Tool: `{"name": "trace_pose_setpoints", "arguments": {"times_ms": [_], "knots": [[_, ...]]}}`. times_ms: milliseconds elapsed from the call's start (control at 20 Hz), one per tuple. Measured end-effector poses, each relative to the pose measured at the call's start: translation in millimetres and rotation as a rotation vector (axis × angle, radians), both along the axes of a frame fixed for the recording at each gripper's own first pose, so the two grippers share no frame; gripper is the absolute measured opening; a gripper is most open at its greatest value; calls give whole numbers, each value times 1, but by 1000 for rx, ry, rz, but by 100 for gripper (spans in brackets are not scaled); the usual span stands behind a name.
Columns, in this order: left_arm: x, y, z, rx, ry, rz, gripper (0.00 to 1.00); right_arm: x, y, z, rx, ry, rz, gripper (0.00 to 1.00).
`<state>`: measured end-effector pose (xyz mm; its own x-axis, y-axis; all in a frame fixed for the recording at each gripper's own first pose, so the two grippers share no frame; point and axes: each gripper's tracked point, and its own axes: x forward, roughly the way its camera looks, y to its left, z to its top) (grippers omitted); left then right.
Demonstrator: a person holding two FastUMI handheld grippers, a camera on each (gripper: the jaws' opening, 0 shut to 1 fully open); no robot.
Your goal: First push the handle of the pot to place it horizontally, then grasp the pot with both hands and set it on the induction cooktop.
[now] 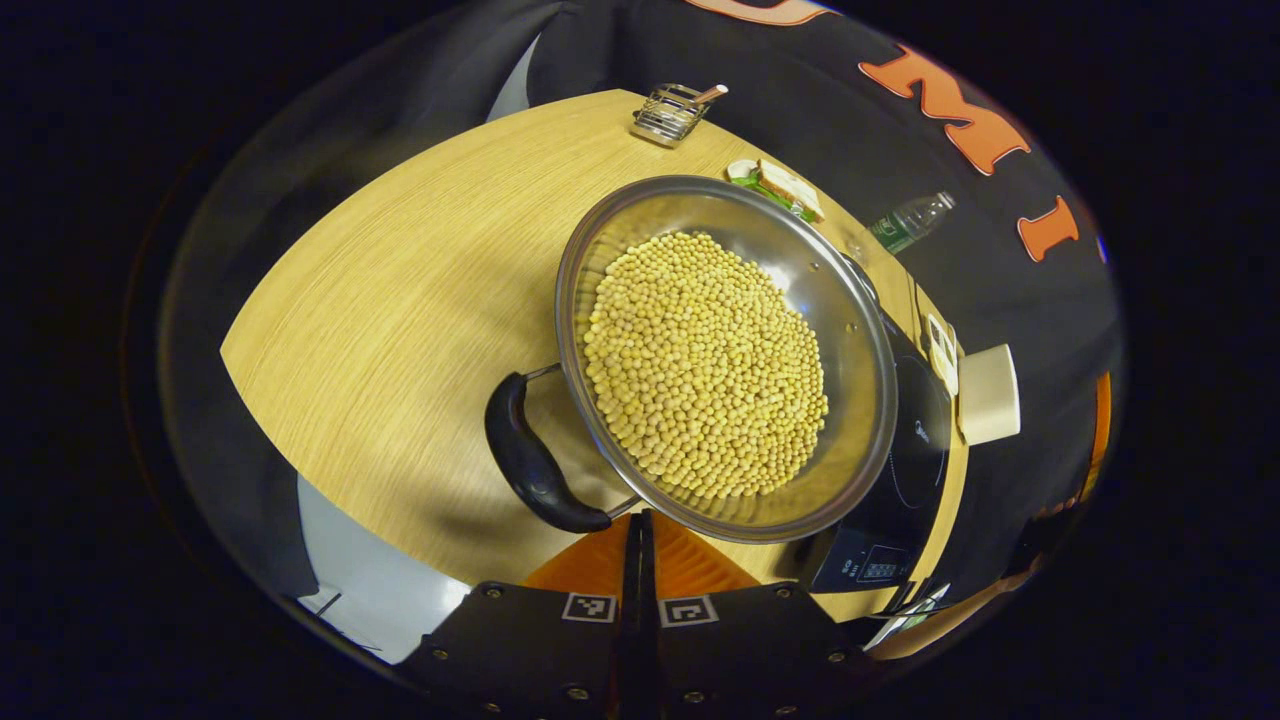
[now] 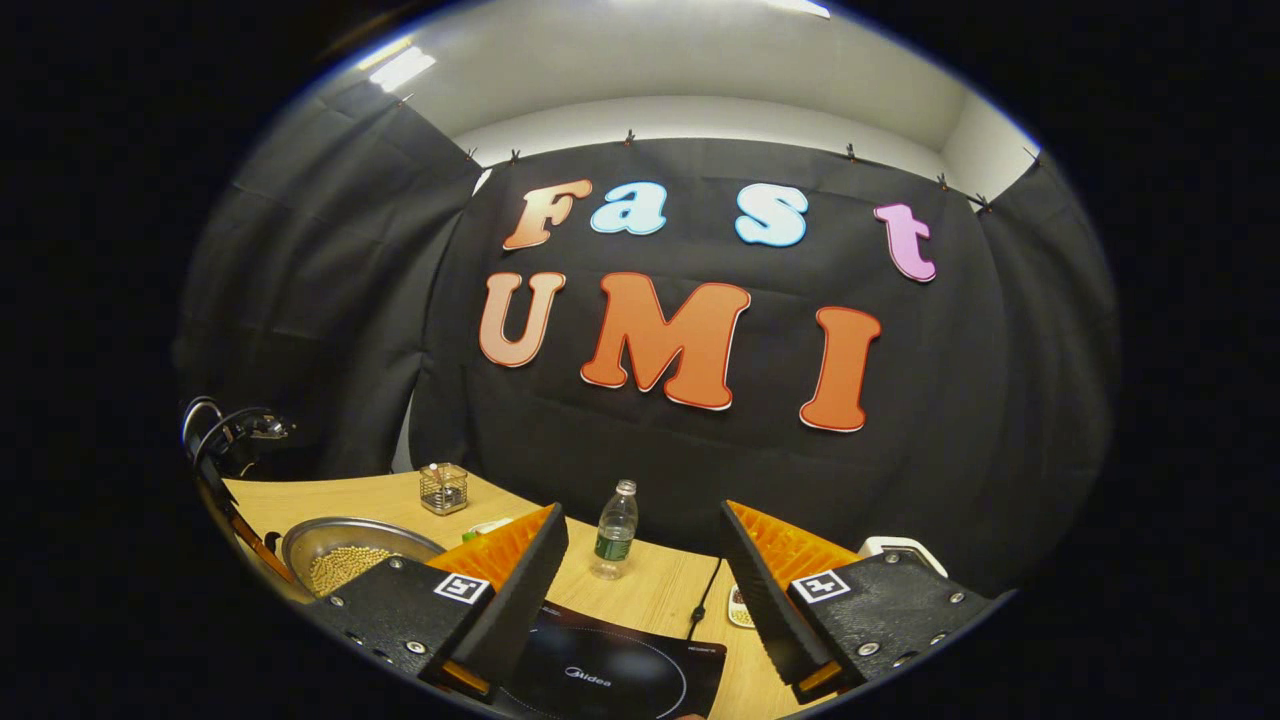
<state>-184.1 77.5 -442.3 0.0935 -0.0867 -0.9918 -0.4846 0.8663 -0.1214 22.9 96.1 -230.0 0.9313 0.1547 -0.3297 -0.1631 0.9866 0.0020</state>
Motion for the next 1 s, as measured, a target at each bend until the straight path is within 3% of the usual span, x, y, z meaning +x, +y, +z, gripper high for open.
{"name": "trace_pose_setpoints", "arguments": {"times_ms": [550,1000], "knots": [[21,74,2,162,-27,-30,1,-1,93,-79,71,263,167,93],[62,119,-12,284,-84,-135,2,-23,170,-150,160,593,255,91]]}}
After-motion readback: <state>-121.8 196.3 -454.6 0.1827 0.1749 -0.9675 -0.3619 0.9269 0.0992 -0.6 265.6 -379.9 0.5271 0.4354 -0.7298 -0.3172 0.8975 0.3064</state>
